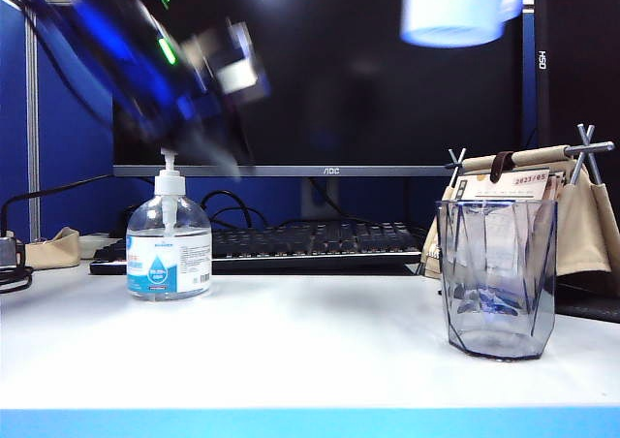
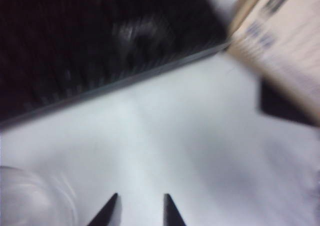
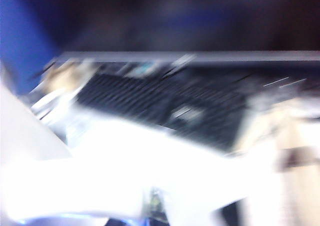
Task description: Swap the positions of the transparent plastic cup and the white ceramic cup.
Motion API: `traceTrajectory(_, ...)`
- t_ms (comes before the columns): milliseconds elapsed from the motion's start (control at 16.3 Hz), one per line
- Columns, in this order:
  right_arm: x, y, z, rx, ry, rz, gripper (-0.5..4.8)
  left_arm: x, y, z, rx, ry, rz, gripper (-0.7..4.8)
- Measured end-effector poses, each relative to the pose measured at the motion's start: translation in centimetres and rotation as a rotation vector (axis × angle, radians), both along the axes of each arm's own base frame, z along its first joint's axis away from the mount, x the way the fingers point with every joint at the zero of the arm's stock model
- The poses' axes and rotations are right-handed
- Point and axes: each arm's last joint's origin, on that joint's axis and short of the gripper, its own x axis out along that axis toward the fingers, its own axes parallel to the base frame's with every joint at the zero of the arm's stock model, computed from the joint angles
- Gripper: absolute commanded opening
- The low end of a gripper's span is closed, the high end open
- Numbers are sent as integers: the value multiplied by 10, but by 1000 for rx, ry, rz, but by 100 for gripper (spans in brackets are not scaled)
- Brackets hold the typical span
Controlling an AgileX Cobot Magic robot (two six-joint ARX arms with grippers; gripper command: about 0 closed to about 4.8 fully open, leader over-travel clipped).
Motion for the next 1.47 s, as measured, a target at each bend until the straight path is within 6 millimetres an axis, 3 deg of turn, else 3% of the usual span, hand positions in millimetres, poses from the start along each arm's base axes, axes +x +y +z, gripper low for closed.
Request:
traceTrajectory(123, 4, 17, -8, -5, 46, 68, -7, -21, 13, 25, -14, -94, 21, 113)
traceTrajectory(184, 7, 31, -13, -9, 68, 117, -7, -45, 29, 39, 25, -162, 82, 111)
traceTrajectory(369, 6, 58, -20, -8, 87, 211, -7, -85, 53, 56, 41, -248, 146, 111)
traceTrajectory(676, 1, 117, -39, -18, 112, 388, -7, -179, 107, 71, 21, -407, 290, 111)
traceTrajectory(983, 12, 163, -63, -3, 133, 478, -7, -244, 144, 69, 1, -462, 346, 110)
traceTrajectory(1167, 28, 191, -73, -20, 162, 494, -7, -269, 158, 57, 4, -439, 374, 110)
traceTrajectory(1290, 40, 215, -69, -6, 153, 541, -7, -280, 164, 49, 6, -413, 391, 110)
traceTrajectory(1475, 50, 243, -65, 5, 139, 579, -7, -283, 166, 45, 18, -388, 413, 110)
